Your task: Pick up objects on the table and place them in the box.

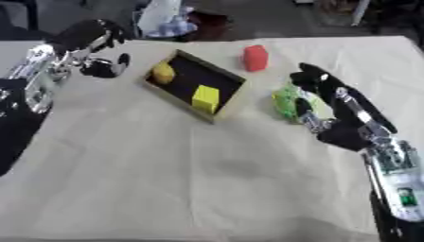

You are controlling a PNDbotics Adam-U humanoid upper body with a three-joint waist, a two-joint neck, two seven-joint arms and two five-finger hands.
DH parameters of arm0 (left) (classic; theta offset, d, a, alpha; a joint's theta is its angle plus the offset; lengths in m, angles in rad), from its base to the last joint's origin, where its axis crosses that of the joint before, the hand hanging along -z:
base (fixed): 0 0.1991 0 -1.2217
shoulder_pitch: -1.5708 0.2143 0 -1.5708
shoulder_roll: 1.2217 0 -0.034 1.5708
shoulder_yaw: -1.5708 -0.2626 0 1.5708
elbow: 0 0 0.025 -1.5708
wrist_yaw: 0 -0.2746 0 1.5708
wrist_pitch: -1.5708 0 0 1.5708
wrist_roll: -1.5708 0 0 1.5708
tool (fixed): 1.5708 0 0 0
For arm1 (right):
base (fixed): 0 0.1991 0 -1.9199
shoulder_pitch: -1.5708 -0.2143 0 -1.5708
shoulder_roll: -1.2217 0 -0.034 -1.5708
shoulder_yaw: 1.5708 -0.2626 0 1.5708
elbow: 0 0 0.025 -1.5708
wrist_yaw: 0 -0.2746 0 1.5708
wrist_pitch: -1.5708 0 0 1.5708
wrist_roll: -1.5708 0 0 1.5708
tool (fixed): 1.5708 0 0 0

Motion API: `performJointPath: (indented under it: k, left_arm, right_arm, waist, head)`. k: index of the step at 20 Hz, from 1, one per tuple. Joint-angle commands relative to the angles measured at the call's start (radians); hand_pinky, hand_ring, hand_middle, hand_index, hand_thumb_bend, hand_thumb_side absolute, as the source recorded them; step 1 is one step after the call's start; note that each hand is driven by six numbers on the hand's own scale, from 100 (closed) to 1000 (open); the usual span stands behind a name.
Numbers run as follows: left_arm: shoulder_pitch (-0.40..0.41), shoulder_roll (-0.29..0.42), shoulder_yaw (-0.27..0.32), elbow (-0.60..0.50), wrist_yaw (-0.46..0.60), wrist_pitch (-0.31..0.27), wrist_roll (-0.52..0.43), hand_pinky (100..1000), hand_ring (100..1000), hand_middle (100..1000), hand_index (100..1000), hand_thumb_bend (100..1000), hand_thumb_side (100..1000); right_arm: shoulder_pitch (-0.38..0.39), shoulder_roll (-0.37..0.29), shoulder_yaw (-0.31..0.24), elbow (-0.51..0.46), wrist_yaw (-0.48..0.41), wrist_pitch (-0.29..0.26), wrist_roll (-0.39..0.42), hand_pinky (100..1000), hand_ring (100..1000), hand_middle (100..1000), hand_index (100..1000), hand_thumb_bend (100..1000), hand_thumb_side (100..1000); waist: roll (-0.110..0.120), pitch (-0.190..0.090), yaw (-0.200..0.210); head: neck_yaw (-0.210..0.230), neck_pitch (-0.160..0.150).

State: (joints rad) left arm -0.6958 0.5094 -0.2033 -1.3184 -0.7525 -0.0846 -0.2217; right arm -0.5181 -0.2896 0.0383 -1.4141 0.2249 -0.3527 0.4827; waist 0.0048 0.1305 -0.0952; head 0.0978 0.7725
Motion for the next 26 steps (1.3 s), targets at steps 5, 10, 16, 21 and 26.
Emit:
performJointPath:
  k: [5, 10, 16, 21, 26]
  left_arm:
    - [0.197, 0.046, 0.066, -0.364, 0.325, 0.048, 0.049, 778, 588, 607, 800, 100, 515]
    - [0.316, 0.023, 0.100, -0.485, 0.419, 0.066, 0.076, 778, 579, 596, 793, 100, 557]
    - [0.392, -0.017, 0.124, -0.529, 0.479, 0.058, 0.104, 777, 567, 583, 784, 100, 604]
    - [0.424, -0.052, 0.132, -0.519, 0.510, 0.046, 0.122, 773, 560, 576, 777, 100, 635]
    - [0.439, -0.070, 0.133, -0.509, 0.514, 0.041, 0.126, 773, 559, 575, 777, 100, 651]
  right_arm:
    - [-0.194, -0.117, 0.033, 0.270, 0.255, -0.084, -0.032, 943, 963, 939, 1000, 100, 491]
    - [-0.285, -0.136, 0.058, 0.456, 0.474, -0.143, -0.051, 938, 971, 957, 1000, 100, 613]
    - [-0.334, -0.115, 0.068, 0.613, 0.721, -0.182, -0.096, 924, 971, 967, 1000, 100, 718]
    - [-0.348, -0.100, 0.069, 0.676, 0.885, -0.200, -0.134, 907, 959, 965, 1000, 100, 675]
    - [-0.357, -0.089, 0.056, 0.697, 0.956, -0.216, -0.189, 817, 821, 811, 1000, 100, 286]
  waist:
    - [-0.018, -0.009, 0.011]
    - [-0.022, -0.012, 0.021]
    - [-0.024, -0.014, 0.028]
    - [-0.026, -0.011, 0.032]
    - [-0.027, -0.009, 0.033]
  head:
    - [-0.024, -0.002]
    - [-0.034, -0.002]
    - [-0.042, -0.002]
    - [-0.047, -0.002]
    - [-0.049, -0.002]
